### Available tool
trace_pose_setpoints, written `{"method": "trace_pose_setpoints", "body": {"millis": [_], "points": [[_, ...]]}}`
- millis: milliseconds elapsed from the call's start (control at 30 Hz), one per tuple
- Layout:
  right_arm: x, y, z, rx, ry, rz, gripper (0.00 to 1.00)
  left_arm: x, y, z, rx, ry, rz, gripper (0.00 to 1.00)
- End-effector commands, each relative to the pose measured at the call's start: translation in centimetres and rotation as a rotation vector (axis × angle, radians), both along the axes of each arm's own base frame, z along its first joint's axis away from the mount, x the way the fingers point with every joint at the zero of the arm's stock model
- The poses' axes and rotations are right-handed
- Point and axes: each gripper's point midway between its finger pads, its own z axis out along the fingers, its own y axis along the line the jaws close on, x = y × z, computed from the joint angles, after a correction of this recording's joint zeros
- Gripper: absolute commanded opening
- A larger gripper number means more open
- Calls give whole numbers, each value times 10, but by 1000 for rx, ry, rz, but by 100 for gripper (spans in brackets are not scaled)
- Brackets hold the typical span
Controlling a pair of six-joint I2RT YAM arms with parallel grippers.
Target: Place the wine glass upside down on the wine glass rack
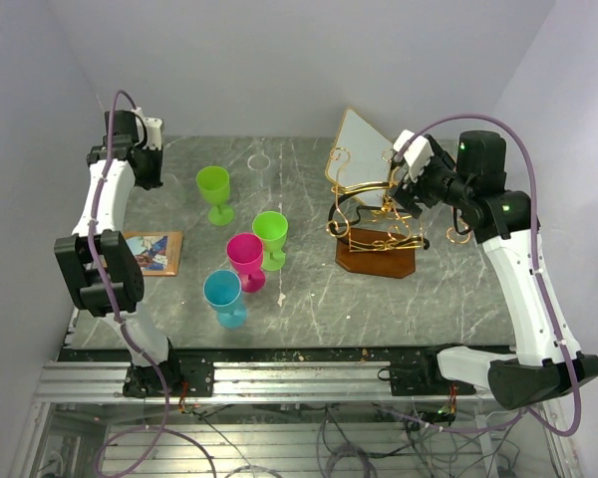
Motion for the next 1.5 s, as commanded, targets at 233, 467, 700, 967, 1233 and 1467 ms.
{"method": "trace_pose_setpoints", "body": {"millis": [233, 467, 700, 967, 1233, 1467], "points": [[1, 8, 44, 142, -24, -8, 81, -18, 23, 140, 163, -333, 105, 7], [16, 9, 90, 319, -47, -63, 81, -42, 3, 242, 87, -612, 136, 7], [22, 33, 118, 531, 4, -4, 76, -54, -58, 315, -200, -786, -21, 7], [46, 58, 126, 748, 63, 28, 71, -62, -130, 364, -478, -887, -233, 7], [57, 99, 123, 916, 204, 123, 71, -66, -199, 378, -650, -885, -425, 7], [67, 139, 110, 979, 309, 184, 72, -65, -236, 360, -719, -815, -524, 7]]}}
